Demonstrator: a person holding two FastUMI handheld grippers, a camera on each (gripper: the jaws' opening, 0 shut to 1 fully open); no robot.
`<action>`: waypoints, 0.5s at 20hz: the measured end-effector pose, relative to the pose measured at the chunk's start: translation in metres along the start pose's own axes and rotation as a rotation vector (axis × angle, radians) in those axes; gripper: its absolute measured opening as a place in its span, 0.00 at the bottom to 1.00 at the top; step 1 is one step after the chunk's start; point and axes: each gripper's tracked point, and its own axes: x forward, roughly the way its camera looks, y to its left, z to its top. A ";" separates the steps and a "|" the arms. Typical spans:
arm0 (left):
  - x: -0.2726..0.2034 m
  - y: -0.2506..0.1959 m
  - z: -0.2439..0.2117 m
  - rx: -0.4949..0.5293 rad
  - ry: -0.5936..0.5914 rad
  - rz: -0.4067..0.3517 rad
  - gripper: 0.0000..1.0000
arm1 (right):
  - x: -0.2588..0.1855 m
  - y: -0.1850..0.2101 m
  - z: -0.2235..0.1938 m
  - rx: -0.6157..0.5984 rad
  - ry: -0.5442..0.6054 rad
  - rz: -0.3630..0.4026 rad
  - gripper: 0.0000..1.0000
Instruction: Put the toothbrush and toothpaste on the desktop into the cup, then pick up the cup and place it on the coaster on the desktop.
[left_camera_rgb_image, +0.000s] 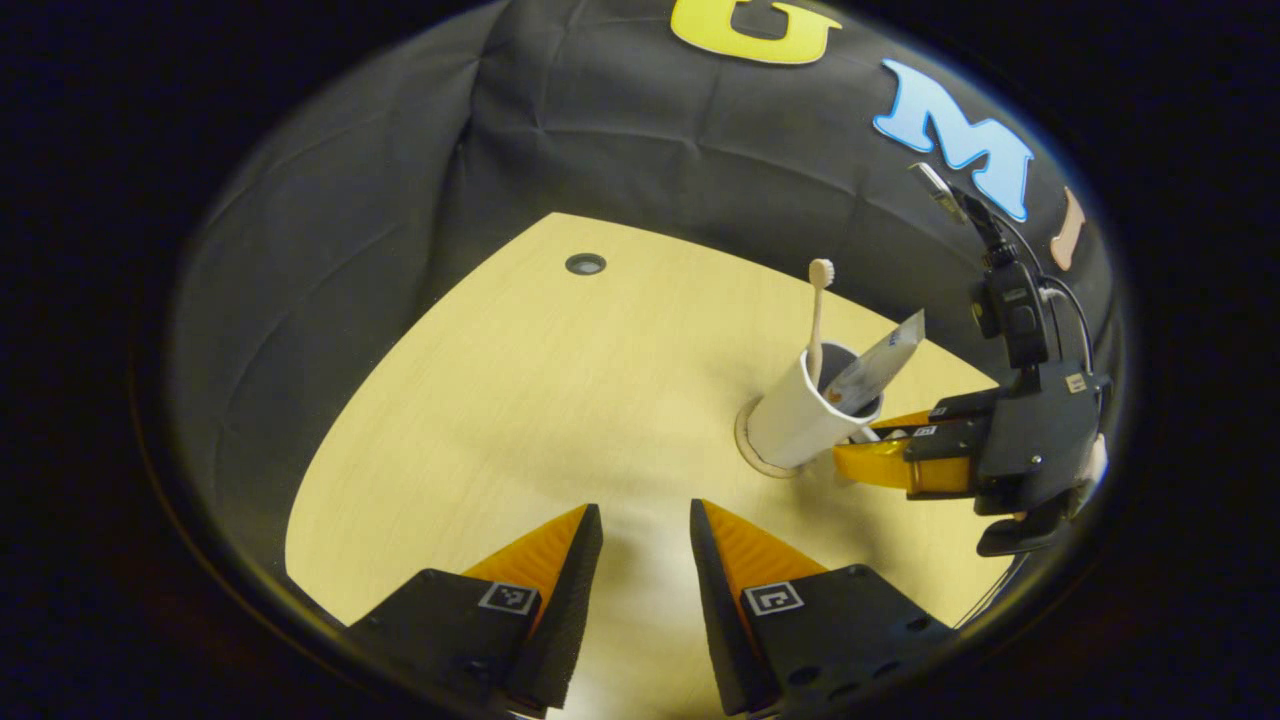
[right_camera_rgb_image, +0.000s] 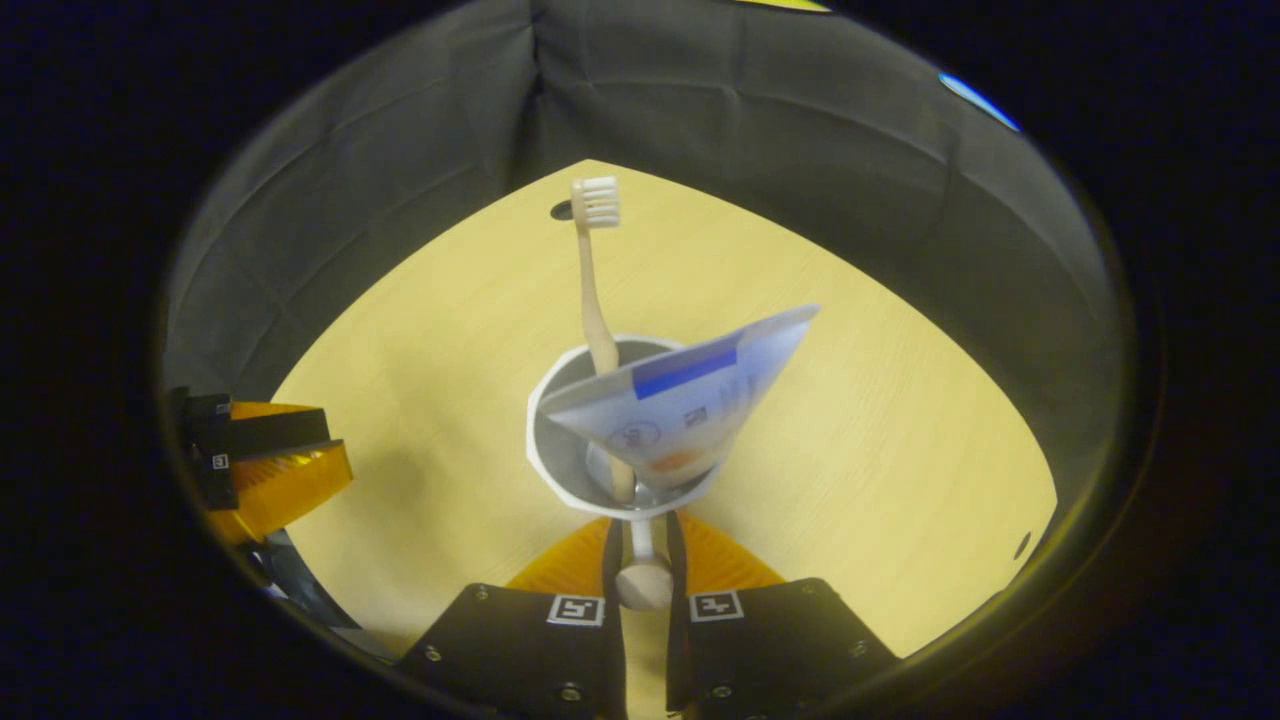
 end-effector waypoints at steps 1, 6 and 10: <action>0.000 0.000 0.002 0.001 0.000 0.000 0.60 | 0.000 0.000 -0.002 -0.006 -0.001 0.001 0.17; 0.015 -0.006 0.003 0.030 -0.010 -0.017 0.60 | -0.015 0.000 0.000 0.052 -0.043 0.008 0.25; 0.031 -0.003 0.014 0.077 -0.039 -0.044 0.60 | -0.049 -0.001 0.002 0.099 -0.103 0.003 0.25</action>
